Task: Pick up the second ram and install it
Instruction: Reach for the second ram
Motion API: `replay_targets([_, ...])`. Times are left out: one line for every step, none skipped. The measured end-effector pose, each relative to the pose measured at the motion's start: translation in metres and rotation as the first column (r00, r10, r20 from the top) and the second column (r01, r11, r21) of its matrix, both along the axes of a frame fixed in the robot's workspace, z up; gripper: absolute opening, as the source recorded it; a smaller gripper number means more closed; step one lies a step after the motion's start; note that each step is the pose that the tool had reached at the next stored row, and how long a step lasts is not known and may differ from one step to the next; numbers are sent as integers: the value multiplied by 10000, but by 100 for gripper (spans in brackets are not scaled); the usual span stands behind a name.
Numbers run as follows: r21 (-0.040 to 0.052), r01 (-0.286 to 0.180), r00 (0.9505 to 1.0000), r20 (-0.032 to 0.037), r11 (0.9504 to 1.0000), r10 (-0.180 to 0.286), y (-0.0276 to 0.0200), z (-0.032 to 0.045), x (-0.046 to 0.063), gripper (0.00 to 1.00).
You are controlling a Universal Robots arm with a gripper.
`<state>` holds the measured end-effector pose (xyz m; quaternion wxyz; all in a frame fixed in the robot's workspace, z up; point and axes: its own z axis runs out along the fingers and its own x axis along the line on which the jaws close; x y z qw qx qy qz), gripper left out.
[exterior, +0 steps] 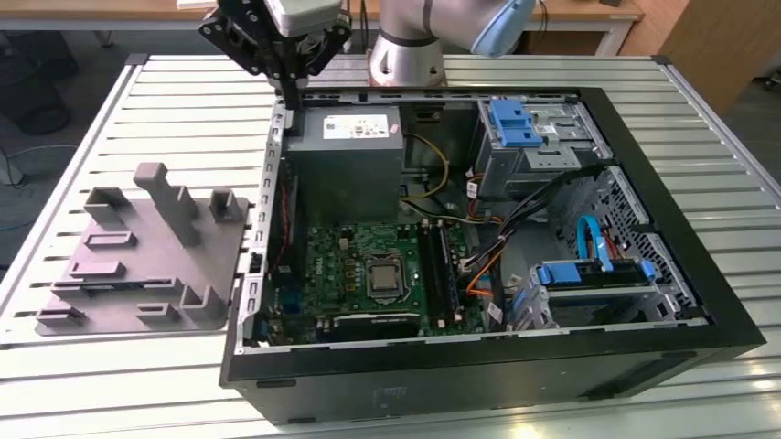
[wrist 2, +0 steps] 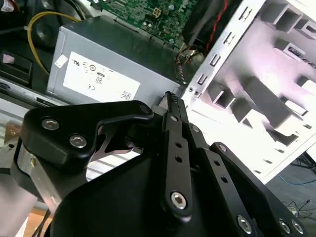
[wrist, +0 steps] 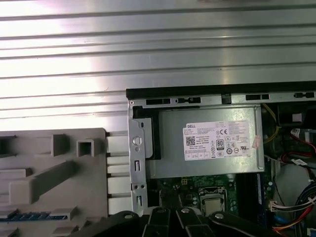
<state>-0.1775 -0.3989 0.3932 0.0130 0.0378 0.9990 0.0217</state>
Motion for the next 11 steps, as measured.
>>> replay_targets([0,0,10000,0,10000,0,0,0,-28,10])
replay_targets([0,1,10000,0,10000,-1,0,-1,-57,10])
replay_targets([0,1,10000,1,10000,-1,0,-1,-83,10])
replay_targets([0,2,10000,1,10000,-2,0,-2,-107,10])
replay_targets([1,1,10000,1,10000,-1,0,-2,-127,10])
replay_targets([1,1,10000,1,10000,-1,0,-3,-149,10])
replay_targets([0,0,10000,1,10000,0,0,-2,-172,10])
replay_targets([1,0,10000,1,10000,0,0,-3,-193,10])
replay_targets([1,0,10000,1,10000,0,0,-3,-213,10])
replay_targets([1,1,10000,1,10000,-1,0,-3,-232,10])
replay_targets([1,1,10000,1,10000,-1,0,-4,-247,10])
